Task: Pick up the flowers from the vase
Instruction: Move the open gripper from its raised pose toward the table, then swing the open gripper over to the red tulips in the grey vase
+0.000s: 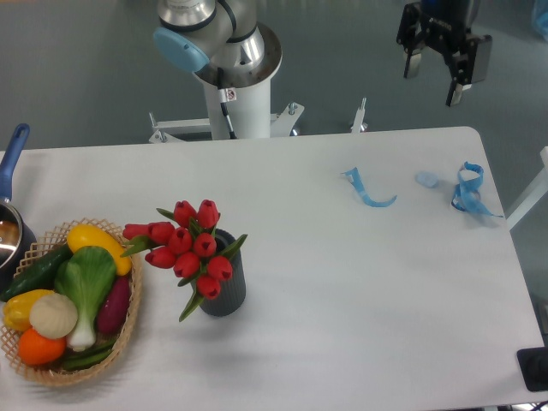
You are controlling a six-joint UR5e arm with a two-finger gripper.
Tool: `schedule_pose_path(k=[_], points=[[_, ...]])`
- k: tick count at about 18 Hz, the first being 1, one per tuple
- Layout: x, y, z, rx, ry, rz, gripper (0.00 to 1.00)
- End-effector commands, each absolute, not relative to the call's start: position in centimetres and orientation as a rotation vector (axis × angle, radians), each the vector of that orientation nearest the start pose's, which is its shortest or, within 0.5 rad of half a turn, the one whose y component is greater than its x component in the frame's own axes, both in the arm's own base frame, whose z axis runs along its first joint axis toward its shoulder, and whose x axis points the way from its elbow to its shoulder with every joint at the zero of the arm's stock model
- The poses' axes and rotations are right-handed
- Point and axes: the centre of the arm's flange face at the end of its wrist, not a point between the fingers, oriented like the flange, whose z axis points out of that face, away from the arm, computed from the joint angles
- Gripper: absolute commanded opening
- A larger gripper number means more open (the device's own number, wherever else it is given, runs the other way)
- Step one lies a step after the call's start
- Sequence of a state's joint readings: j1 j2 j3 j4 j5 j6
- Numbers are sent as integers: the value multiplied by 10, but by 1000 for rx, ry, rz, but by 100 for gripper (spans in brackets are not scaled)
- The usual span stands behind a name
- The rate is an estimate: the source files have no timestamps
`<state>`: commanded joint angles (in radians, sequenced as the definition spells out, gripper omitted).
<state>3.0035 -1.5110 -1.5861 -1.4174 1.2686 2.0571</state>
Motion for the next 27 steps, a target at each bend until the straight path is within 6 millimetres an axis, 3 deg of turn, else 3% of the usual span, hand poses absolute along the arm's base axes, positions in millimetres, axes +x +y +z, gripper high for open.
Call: schedule_pose_path(k=[7, 10, 16, 23, 27], points=[[-447, 230, 520, -2679, 911, 328, 100], [-442, 232, 500, -2628, 876, 283, 100], [-433, 243, 493, -2610, 675, 252, 100], [-402, 272, 442, -2331, 345, -2, 100], [-382, 298, 428, -2269, 335, -85, 100]])
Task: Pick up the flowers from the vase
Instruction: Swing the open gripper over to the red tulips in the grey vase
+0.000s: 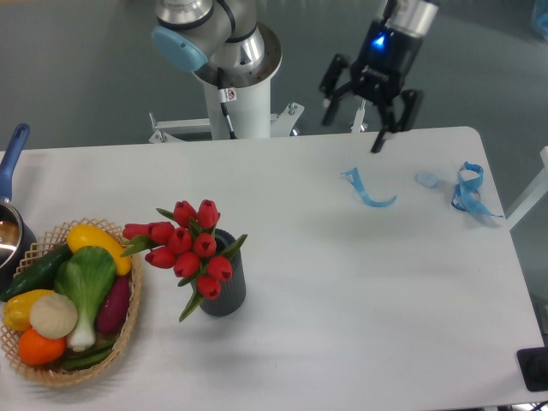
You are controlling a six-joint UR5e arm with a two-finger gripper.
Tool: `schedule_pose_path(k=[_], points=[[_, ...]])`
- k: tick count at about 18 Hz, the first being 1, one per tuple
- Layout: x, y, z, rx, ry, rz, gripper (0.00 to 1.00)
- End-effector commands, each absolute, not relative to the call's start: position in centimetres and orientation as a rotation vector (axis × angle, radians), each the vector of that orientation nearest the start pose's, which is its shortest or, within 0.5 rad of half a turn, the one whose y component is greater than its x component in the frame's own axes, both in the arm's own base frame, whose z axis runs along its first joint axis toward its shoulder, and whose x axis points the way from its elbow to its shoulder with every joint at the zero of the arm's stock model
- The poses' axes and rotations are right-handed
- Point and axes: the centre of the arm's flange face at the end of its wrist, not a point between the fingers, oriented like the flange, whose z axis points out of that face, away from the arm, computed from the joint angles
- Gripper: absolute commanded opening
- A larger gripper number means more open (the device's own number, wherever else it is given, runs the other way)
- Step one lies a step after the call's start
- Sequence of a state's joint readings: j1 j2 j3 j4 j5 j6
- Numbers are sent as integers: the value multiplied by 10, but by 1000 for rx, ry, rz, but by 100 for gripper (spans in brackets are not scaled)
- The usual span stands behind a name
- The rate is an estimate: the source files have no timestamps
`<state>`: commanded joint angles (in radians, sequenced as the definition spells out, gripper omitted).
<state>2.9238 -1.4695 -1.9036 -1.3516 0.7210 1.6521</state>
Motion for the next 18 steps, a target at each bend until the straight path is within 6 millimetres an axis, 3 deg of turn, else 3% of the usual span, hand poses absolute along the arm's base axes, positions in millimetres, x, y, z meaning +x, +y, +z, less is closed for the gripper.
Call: schedule_pose_path(k=[4, 9, 13, 18], points=[[-373, 320, 410, -2225, 334, -162, 100], [-364, 365, 393, -2198, 404, -183, 100], [-353, 404, 384, -2211, 355, -173, 100], [-341, 431, 368, -2205, 398, -173, 100]])
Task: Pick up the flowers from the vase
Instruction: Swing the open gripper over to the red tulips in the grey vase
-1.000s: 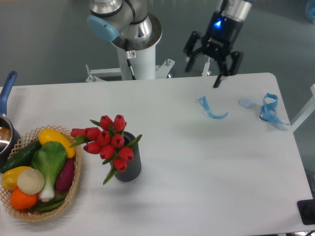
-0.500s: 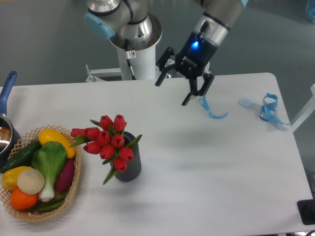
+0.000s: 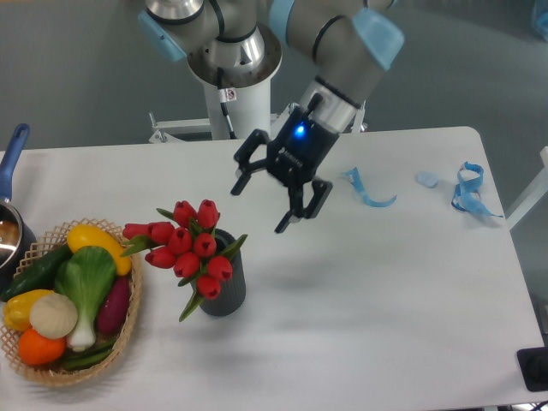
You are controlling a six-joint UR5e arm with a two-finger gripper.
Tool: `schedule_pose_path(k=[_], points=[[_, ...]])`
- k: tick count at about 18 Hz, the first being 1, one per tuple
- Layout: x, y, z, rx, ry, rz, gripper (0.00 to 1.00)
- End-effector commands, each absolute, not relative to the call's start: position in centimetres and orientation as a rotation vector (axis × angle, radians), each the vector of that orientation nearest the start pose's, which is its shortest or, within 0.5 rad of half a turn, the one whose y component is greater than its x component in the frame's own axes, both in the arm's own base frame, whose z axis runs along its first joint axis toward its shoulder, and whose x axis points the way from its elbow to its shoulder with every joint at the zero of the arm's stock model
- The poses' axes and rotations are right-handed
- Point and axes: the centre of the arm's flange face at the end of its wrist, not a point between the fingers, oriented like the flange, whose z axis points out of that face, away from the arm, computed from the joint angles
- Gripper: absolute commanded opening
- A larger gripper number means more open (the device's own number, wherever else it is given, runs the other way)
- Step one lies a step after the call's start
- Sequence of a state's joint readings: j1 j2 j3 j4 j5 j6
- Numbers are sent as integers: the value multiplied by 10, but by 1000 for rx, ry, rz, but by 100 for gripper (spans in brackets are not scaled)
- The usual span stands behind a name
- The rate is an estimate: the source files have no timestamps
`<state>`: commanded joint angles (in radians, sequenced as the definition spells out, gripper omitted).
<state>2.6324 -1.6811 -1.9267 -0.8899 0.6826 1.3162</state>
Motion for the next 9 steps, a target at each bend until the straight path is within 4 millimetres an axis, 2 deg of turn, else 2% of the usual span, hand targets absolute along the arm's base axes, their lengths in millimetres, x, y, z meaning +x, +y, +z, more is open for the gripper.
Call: schedule_pose_path(k=[5, 9], points=[[-333, 450, 355, -2190, 478, -171, 100], [-326, 453, 349, -2191, 493, -187, 100]])
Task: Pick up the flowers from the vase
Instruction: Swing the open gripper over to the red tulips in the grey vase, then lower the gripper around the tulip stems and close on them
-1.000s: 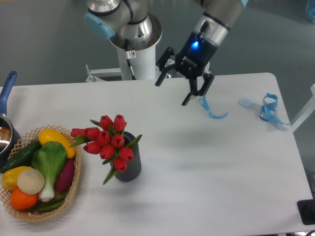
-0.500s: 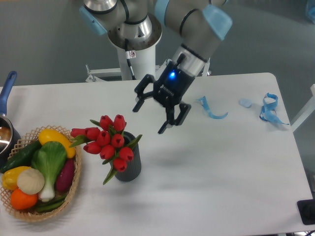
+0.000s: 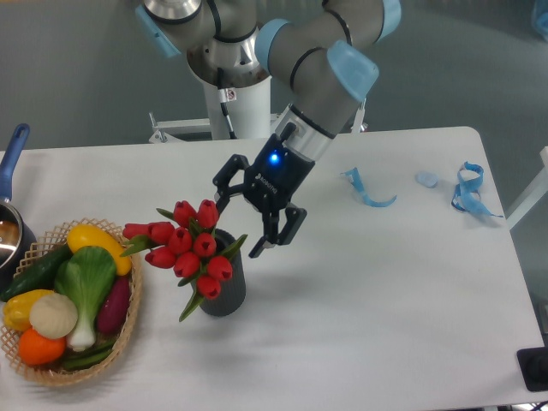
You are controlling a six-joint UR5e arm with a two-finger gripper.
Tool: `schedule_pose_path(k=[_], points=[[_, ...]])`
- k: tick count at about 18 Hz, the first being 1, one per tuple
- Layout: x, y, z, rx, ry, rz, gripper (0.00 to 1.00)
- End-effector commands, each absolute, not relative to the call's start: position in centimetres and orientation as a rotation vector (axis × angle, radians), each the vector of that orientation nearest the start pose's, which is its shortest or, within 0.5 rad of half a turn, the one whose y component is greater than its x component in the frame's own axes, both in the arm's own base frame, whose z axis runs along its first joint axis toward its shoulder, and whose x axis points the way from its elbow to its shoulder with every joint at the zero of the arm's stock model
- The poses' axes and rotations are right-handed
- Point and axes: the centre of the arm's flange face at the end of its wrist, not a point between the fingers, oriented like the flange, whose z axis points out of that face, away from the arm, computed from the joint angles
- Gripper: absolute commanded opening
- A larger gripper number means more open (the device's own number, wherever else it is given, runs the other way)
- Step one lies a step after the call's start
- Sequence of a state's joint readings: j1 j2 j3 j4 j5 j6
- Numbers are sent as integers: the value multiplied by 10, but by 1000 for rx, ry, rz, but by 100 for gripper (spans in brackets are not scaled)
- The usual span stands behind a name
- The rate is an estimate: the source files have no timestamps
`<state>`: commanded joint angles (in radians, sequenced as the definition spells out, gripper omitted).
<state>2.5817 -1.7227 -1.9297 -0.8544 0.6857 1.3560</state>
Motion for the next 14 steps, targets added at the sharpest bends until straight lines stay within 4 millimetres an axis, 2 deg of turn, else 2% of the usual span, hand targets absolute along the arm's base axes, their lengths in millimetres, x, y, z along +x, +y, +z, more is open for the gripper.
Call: schedule_pose_path(k=[9, 11, 14], points=[[-308, 461, 338, -2192, 519, -229, 100], [-302, 470, 330, -2194, 532, -257, 100], [-299, 474, 327, -2194, 538, -267, 100]])
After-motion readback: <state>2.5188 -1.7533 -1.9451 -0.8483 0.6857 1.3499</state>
